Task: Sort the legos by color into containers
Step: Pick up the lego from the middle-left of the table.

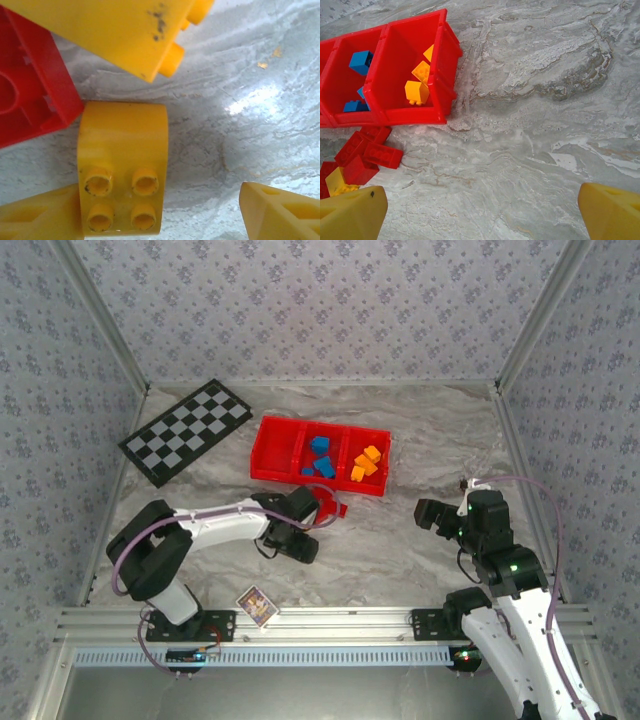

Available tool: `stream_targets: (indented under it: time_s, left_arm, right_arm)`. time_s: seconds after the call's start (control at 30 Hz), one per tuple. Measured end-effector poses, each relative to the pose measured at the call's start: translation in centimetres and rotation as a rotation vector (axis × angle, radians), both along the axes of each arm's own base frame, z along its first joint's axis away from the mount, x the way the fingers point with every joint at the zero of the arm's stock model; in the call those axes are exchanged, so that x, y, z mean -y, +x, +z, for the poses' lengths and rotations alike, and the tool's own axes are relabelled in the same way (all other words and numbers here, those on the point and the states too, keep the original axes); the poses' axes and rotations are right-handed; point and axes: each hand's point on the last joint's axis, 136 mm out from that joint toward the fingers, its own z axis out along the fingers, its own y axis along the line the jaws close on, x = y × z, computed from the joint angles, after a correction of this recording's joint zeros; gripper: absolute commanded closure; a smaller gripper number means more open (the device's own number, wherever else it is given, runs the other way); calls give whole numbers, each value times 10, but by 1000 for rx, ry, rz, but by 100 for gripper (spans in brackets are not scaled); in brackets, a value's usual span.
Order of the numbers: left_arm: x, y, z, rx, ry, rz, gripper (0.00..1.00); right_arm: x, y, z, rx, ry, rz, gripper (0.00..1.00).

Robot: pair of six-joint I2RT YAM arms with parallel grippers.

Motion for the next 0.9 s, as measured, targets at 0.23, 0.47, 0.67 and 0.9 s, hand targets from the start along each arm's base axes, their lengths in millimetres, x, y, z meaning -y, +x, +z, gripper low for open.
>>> stream_targets:
  time_s: [0.23,0.47,0.67,0.9]
  left_arm:
    - [-2,-1,-1,1,13,45,36]
    - [-7,6,-1,14,25,113,53]
    - [-11,11,-1,31,36,163,65]
    - [-12,13,0,41,37,201,75]
  right_arm:
    - [0,0,0,0,0,0,0]
    - [0,0,0,0,-2,0,0]
    - [0,0,0,1,-5,-2,0]
    - [0,0,0,1,-5,-2,0]
